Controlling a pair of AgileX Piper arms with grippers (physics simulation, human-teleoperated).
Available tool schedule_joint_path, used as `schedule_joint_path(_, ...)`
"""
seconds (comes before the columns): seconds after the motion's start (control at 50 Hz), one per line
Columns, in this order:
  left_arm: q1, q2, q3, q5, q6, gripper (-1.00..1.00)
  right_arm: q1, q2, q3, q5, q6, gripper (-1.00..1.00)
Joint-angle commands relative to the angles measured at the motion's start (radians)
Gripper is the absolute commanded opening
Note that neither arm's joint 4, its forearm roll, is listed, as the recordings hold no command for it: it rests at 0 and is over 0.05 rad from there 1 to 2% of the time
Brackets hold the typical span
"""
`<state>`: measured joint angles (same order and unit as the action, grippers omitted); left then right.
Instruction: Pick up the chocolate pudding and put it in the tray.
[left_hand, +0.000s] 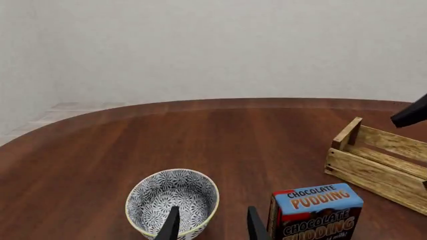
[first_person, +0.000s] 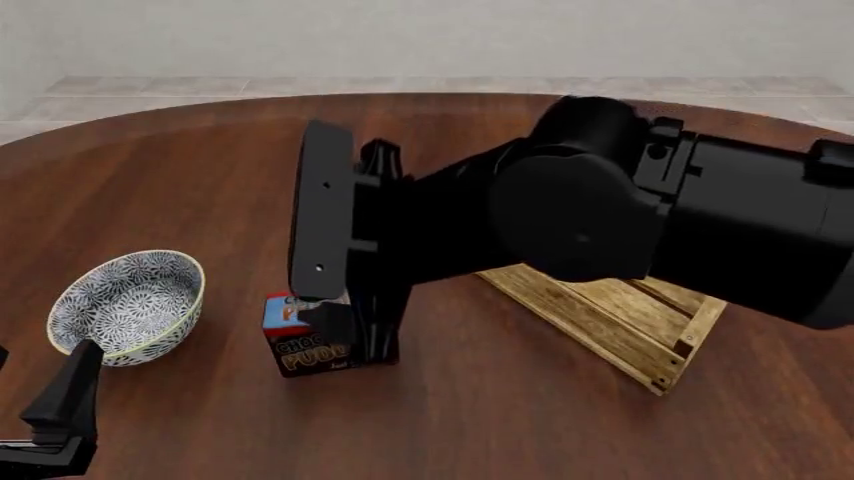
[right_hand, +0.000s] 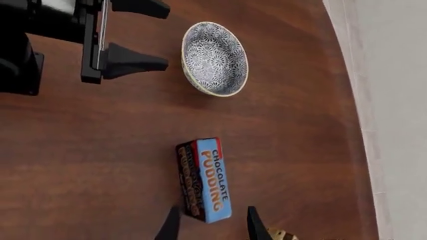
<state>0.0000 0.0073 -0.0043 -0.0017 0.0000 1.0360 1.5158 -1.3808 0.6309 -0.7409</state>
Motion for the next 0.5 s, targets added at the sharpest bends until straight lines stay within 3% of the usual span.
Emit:
schedule_joint_path(0.02, 0.0, 0.0, 0.0, 0.0, 0.0, 1.0, 0.001, 0.016, -0.008, 0.039, -0.02, 1.0)
schedule_joint_path(0.5, 0.0, 0.0, 0.0, 0.0, 0.0, 1.0, -0.018, 0.062, -0.052, 0.098, -0.059, 1.0)
